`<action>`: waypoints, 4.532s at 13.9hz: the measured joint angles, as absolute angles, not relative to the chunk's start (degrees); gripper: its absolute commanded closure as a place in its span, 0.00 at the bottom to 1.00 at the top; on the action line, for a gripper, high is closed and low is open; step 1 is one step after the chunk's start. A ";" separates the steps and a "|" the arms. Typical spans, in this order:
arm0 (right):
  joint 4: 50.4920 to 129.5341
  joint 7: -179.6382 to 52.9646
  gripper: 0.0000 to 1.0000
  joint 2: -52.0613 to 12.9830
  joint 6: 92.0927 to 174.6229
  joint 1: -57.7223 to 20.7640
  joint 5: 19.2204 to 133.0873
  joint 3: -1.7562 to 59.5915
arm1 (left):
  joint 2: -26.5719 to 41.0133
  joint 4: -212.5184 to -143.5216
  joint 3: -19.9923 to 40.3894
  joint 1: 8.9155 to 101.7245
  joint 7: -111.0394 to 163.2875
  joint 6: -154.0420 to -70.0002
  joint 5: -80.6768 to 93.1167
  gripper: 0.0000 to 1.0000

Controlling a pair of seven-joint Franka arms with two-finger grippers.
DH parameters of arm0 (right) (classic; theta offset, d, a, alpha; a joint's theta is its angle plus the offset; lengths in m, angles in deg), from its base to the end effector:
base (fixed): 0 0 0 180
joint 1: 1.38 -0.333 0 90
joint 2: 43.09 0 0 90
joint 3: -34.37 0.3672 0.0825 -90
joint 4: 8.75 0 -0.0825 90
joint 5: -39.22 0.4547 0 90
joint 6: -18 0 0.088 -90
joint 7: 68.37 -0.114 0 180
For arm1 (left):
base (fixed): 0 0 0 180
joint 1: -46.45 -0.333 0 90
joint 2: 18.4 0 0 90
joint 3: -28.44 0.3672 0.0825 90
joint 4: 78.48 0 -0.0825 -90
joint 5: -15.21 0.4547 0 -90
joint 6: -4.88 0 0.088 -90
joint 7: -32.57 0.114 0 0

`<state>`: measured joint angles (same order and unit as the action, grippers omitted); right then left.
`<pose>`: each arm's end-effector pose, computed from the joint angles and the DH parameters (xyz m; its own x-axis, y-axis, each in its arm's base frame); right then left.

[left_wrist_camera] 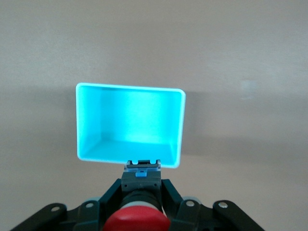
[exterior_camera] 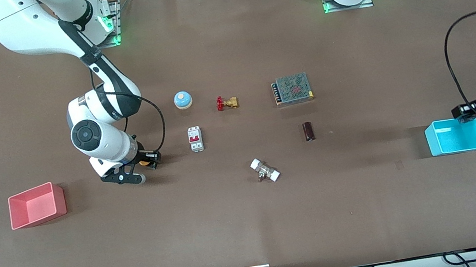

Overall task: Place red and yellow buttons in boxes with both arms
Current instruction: 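Carry the yellow button to the pink box while the left gripper carries red to cyan, then lower and release the red button into the cyan box with the left gripper, then release the yellow button into the pink box with the right gripper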

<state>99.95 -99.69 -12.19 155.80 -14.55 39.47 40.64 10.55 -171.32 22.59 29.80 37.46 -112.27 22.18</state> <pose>0.6627 0.2305 0.1983 0.9735 -0.2221 -0.0553 -0.2242 -0.9739 -0.0353 0.7419 0.1585 0.3259 0.9950 0.0559 -0.0831 0.0521 -0.9975 -0.0473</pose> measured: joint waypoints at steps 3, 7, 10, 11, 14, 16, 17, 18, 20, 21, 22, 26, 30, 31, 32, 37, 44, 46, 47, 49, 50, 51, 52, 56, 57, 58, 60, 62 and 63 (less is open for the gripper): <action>99.96 -99.69 0.74 -12.15 155.85 -14.56 39.44 40.69 | 18.12 -165.88 22.60 29.31 37.88 -112.60 22.19 0.81; 99.94 -99.64 0.74 -12.13 155.88 -14.55 39.40 40.72 | 22.07 -163.48 22.61 28.51 38.30 -115.64 22.41 0.81; 99.28 -95.36 0.74 -13.56 155.48 -13.78 38.98 40.61 | 23.15 -163.48 22.62 27.42 38.69 -116.00 22.45 0.80; 98.87 -91.95 0.74 -15.16 153.68 -12.73 38.92 40.56 | 23.65 -163.49 22.62 27.09 38.73 -116.03 22.45 0.80; 98.05 -77.76 0.74 -22.50 146.01 -6.33 38.91 40.45 | 25.17 -163.48 22.63 26.50 38.75 -116.15 22.45 0.80; 97.95 -67.18 0.74 -26.64 142.83 -1.32 38.92 40.39 | 25.92 -163.48 22.62 26.31 38.75 -116.37 22.45 0.77; 97.82 -61.89 0.74 -27.95 142.02 1.01 38.92 40.38 | 26.13 -163.47 22.61 26.30 38.75 -116.41 22.45 0.77; 97.66 -57.01 0.74 -28.52 141.85 3.02 38.92 40.37 | 26.29 -163.47 22.59 26.30 38.75 -116.43 22.45 0.77; 97.59 -47.57 0.74 -28.32 141.89 6.78 38.92 40.35 | 26.61 -163.47 22.57 26.30 38.75 -116.43 22.45 0.70; 97.50 -43.74 0.74 -27.68 142.28 8.41 38.73 40.34 | 26.68 -163.47 22.56 26.30 38.75 -116.43 22.45 0.58; 97.26 -40.74 0.74 -26.60 143.42 9.93 37.91 40.34 | 26.70 -163.47 22.53 26.30 38.75 -116.43 22.45 0.15; 96.56 -35.93 0.74 -22.03 148.56 13.53 34.98 40.36 | 26.70 -163.39 22.50 26.28 38.75 -116.43 22.45 0.00; 96.25 -36.77 0.74 -19.57 149.03 14.51 35.03 40.34 | 26.39 -162.55 22.43 26.26 38.75 -116.36 22.45 0.00; 96.24 -37.38 0.74 -19.08 149.18 14.65 35.04 40.33 | 26.02 -162.12 22.32 26.26 38.75 -116.01 22.45 0.00; 96.22 -37.99 0.74 -18.60 149.63 14.84 35.04 40.24 | 25.41 -161.62 22.15 26.26 38.75 -115.04 22.45 0.00; 94.89 -38.25 0.74 -15.47 152.81 15.87 35.04 38.01 | 17.30 -160.21 19.88 26.25 38.75 -109.64 22.45 0.00; 92.72 -38.25 0.71 -10.46 155.49 16.55 35.94 37.97 | 0.60 -159.18 12.24 26.66 38.61 -105.87 22.45 0.00; 92.59 -38.26 0.62 -9.93 156.04 16.55 36.30 37.97 | -2.79 -158.58 11.16 26.66 38.26 -102.30 22.45 0.00; 92.47 -38.29 0.61 -9.82 156.08 16.55 36.37 37.97 | -4.01 -158.52 10.96 26.66 37.24 -99.49 22.45 0.00; 92.41 -38.29 0.60 -9.80 156.09 16.55 36.39 37.97 | -5.18 -158.51 10.96 26.59 35.17 -95.62 22.42 0.00; 92.41 -38.29 0.56 -9.80 156.09 16.55 36.39 37.99 | -5.37 -158.50 10.96 26.58 34.85 -94.16 22.24 0.00; 92.41 -38.29 0.51 -9.79 156.09 16.54 36.40 38.00 | -5.45 -158.49 10.91 26.58 34.61 -92.78 21.73 0.00; 92.41 -38.29 0.46 -9.76 156.09 16.53 36.40 38.02 | -5.50 -158.49 10.76 26.58 34.38 -91.64 21.24 0.00; 92.41 -38.29 0.38 -9.65 156.09 16.53 36.41 38.03 | -5.69 -158.45 9.74 26.59 34.04 -86.93 20.65 0.00; 92.41 -38.29 0.35 -9.64 156.09 16.53 36.41 38.03 | -5.85 -158.44 9.27 26.60 33.91 -85.96 20.64 0.00; 92.41 -38.29 0.30 -9.63 156.09 16.53 36.41 38.04 | -6.16 -158.42 8.79 26.60 33.71 -85.31 20.63 0.00; 92.40 -38.31 0.12 -9.63 156.09 16.51 36.42 38.06 | -7.07 -158.42 8.21 26.68 33.58 -84.78 20.63 0.00; 92.16 -38.35 0.00 -9.81 156.07 16.39 36.72 38.25 | -8.63 -158.89 9.34 29.21 32.74 -84.20 20.57 0.00; 91.81 -38.35 0.00 -10.31 155.56 16.30 37.09 38.42 | -9.79 -159.82 12.30 32.84 31.65 -84.07 20.57 0.00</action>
